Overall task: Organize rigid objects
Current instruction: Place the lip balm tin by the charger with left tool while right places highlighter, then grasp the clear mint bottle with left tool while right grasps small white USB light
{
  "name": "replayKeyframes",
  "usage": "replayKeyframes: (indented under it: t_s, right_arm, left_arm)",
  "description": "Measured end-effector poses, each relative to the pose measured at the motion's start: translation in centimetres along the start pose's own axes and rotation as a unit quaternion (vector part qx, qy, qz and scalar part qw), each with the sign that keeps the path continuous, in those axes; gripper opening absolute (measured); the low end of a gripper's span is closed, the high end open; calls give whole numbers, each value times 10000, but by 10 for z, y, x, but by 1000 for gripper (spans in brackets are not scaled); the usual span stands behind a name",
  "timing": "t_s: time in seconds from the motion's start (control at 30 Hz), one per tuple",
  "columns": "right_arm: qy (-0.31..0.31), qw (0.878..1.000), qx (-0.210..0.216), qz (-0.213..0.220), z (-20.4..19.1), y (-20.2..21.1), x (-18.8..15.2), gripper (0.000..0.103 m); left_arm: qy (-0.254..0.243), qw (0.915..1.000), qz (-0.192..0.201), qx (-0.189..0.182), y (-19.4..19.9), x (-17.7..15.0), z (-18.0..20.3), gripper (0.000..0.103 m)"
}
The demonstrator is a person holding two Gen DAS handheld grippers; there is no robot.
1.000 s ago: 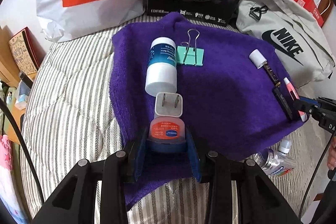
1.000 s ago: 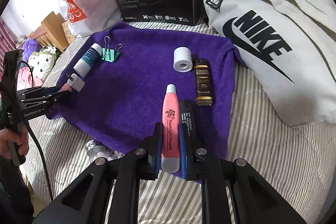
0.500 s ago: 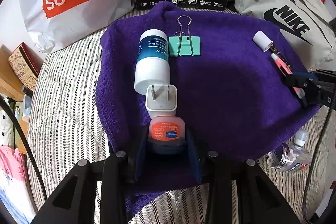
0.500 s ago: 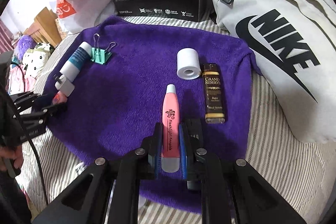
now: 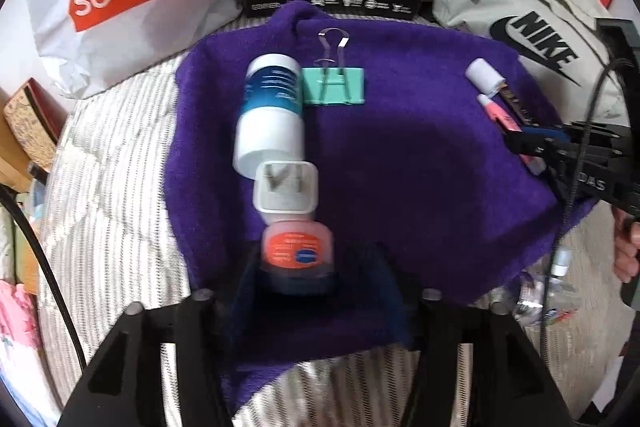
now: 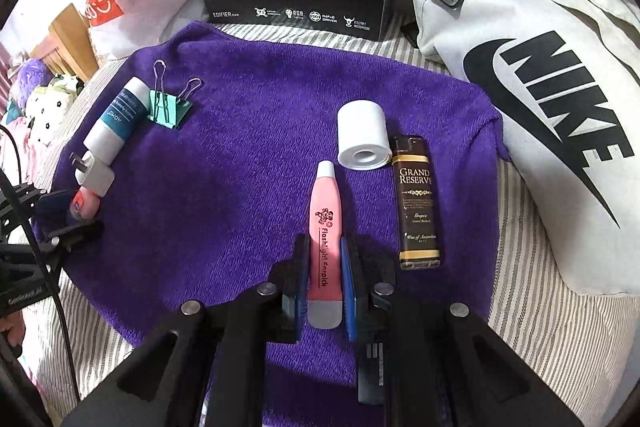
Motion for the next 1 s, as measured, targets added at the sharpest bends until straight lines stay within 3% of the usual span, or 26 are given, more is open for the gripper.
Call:
replayKeyframes:
  t_s: [0.1, 0.4, 0.53, 0.73, 1.0]
  right_arm:
    - [61, 10000, -25, 2, -1, -2, 2, 15]
    - [255, 9996, 112, 13, -1, -2, 0, 17]
    - [138, 9983, 562, -4, -3, 3, -3, 40]
    - [142, 9984, 484, 268, -3, 40, -12, 41]
    - [-209, 9977, 358, 527, 25, 106, -52, 41]
  left_arm:
    - [69, 9999, 12, 125, 3, -1, 1, 60]
    - [310, 9994, 120, -21, 29, -9, -2, 66]
    - [477, 9985, 270, -84, 44, -17, -5, 71]
    - [565, 9976, 383, -151, 66, -23, 4, 71]
    - [562, 9971, 295, -416, 78, -46, 61, 71]
Point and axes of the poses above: each gripper's, at about its wrist camera, not at the fingertips, and y roughly against the way its jaws point, z to its right, x to its top, the point moved 6 cm from there along -y, roughly the way its jaws point, and after that the axes turned 6 degrees about z, right-handed, at the moved point
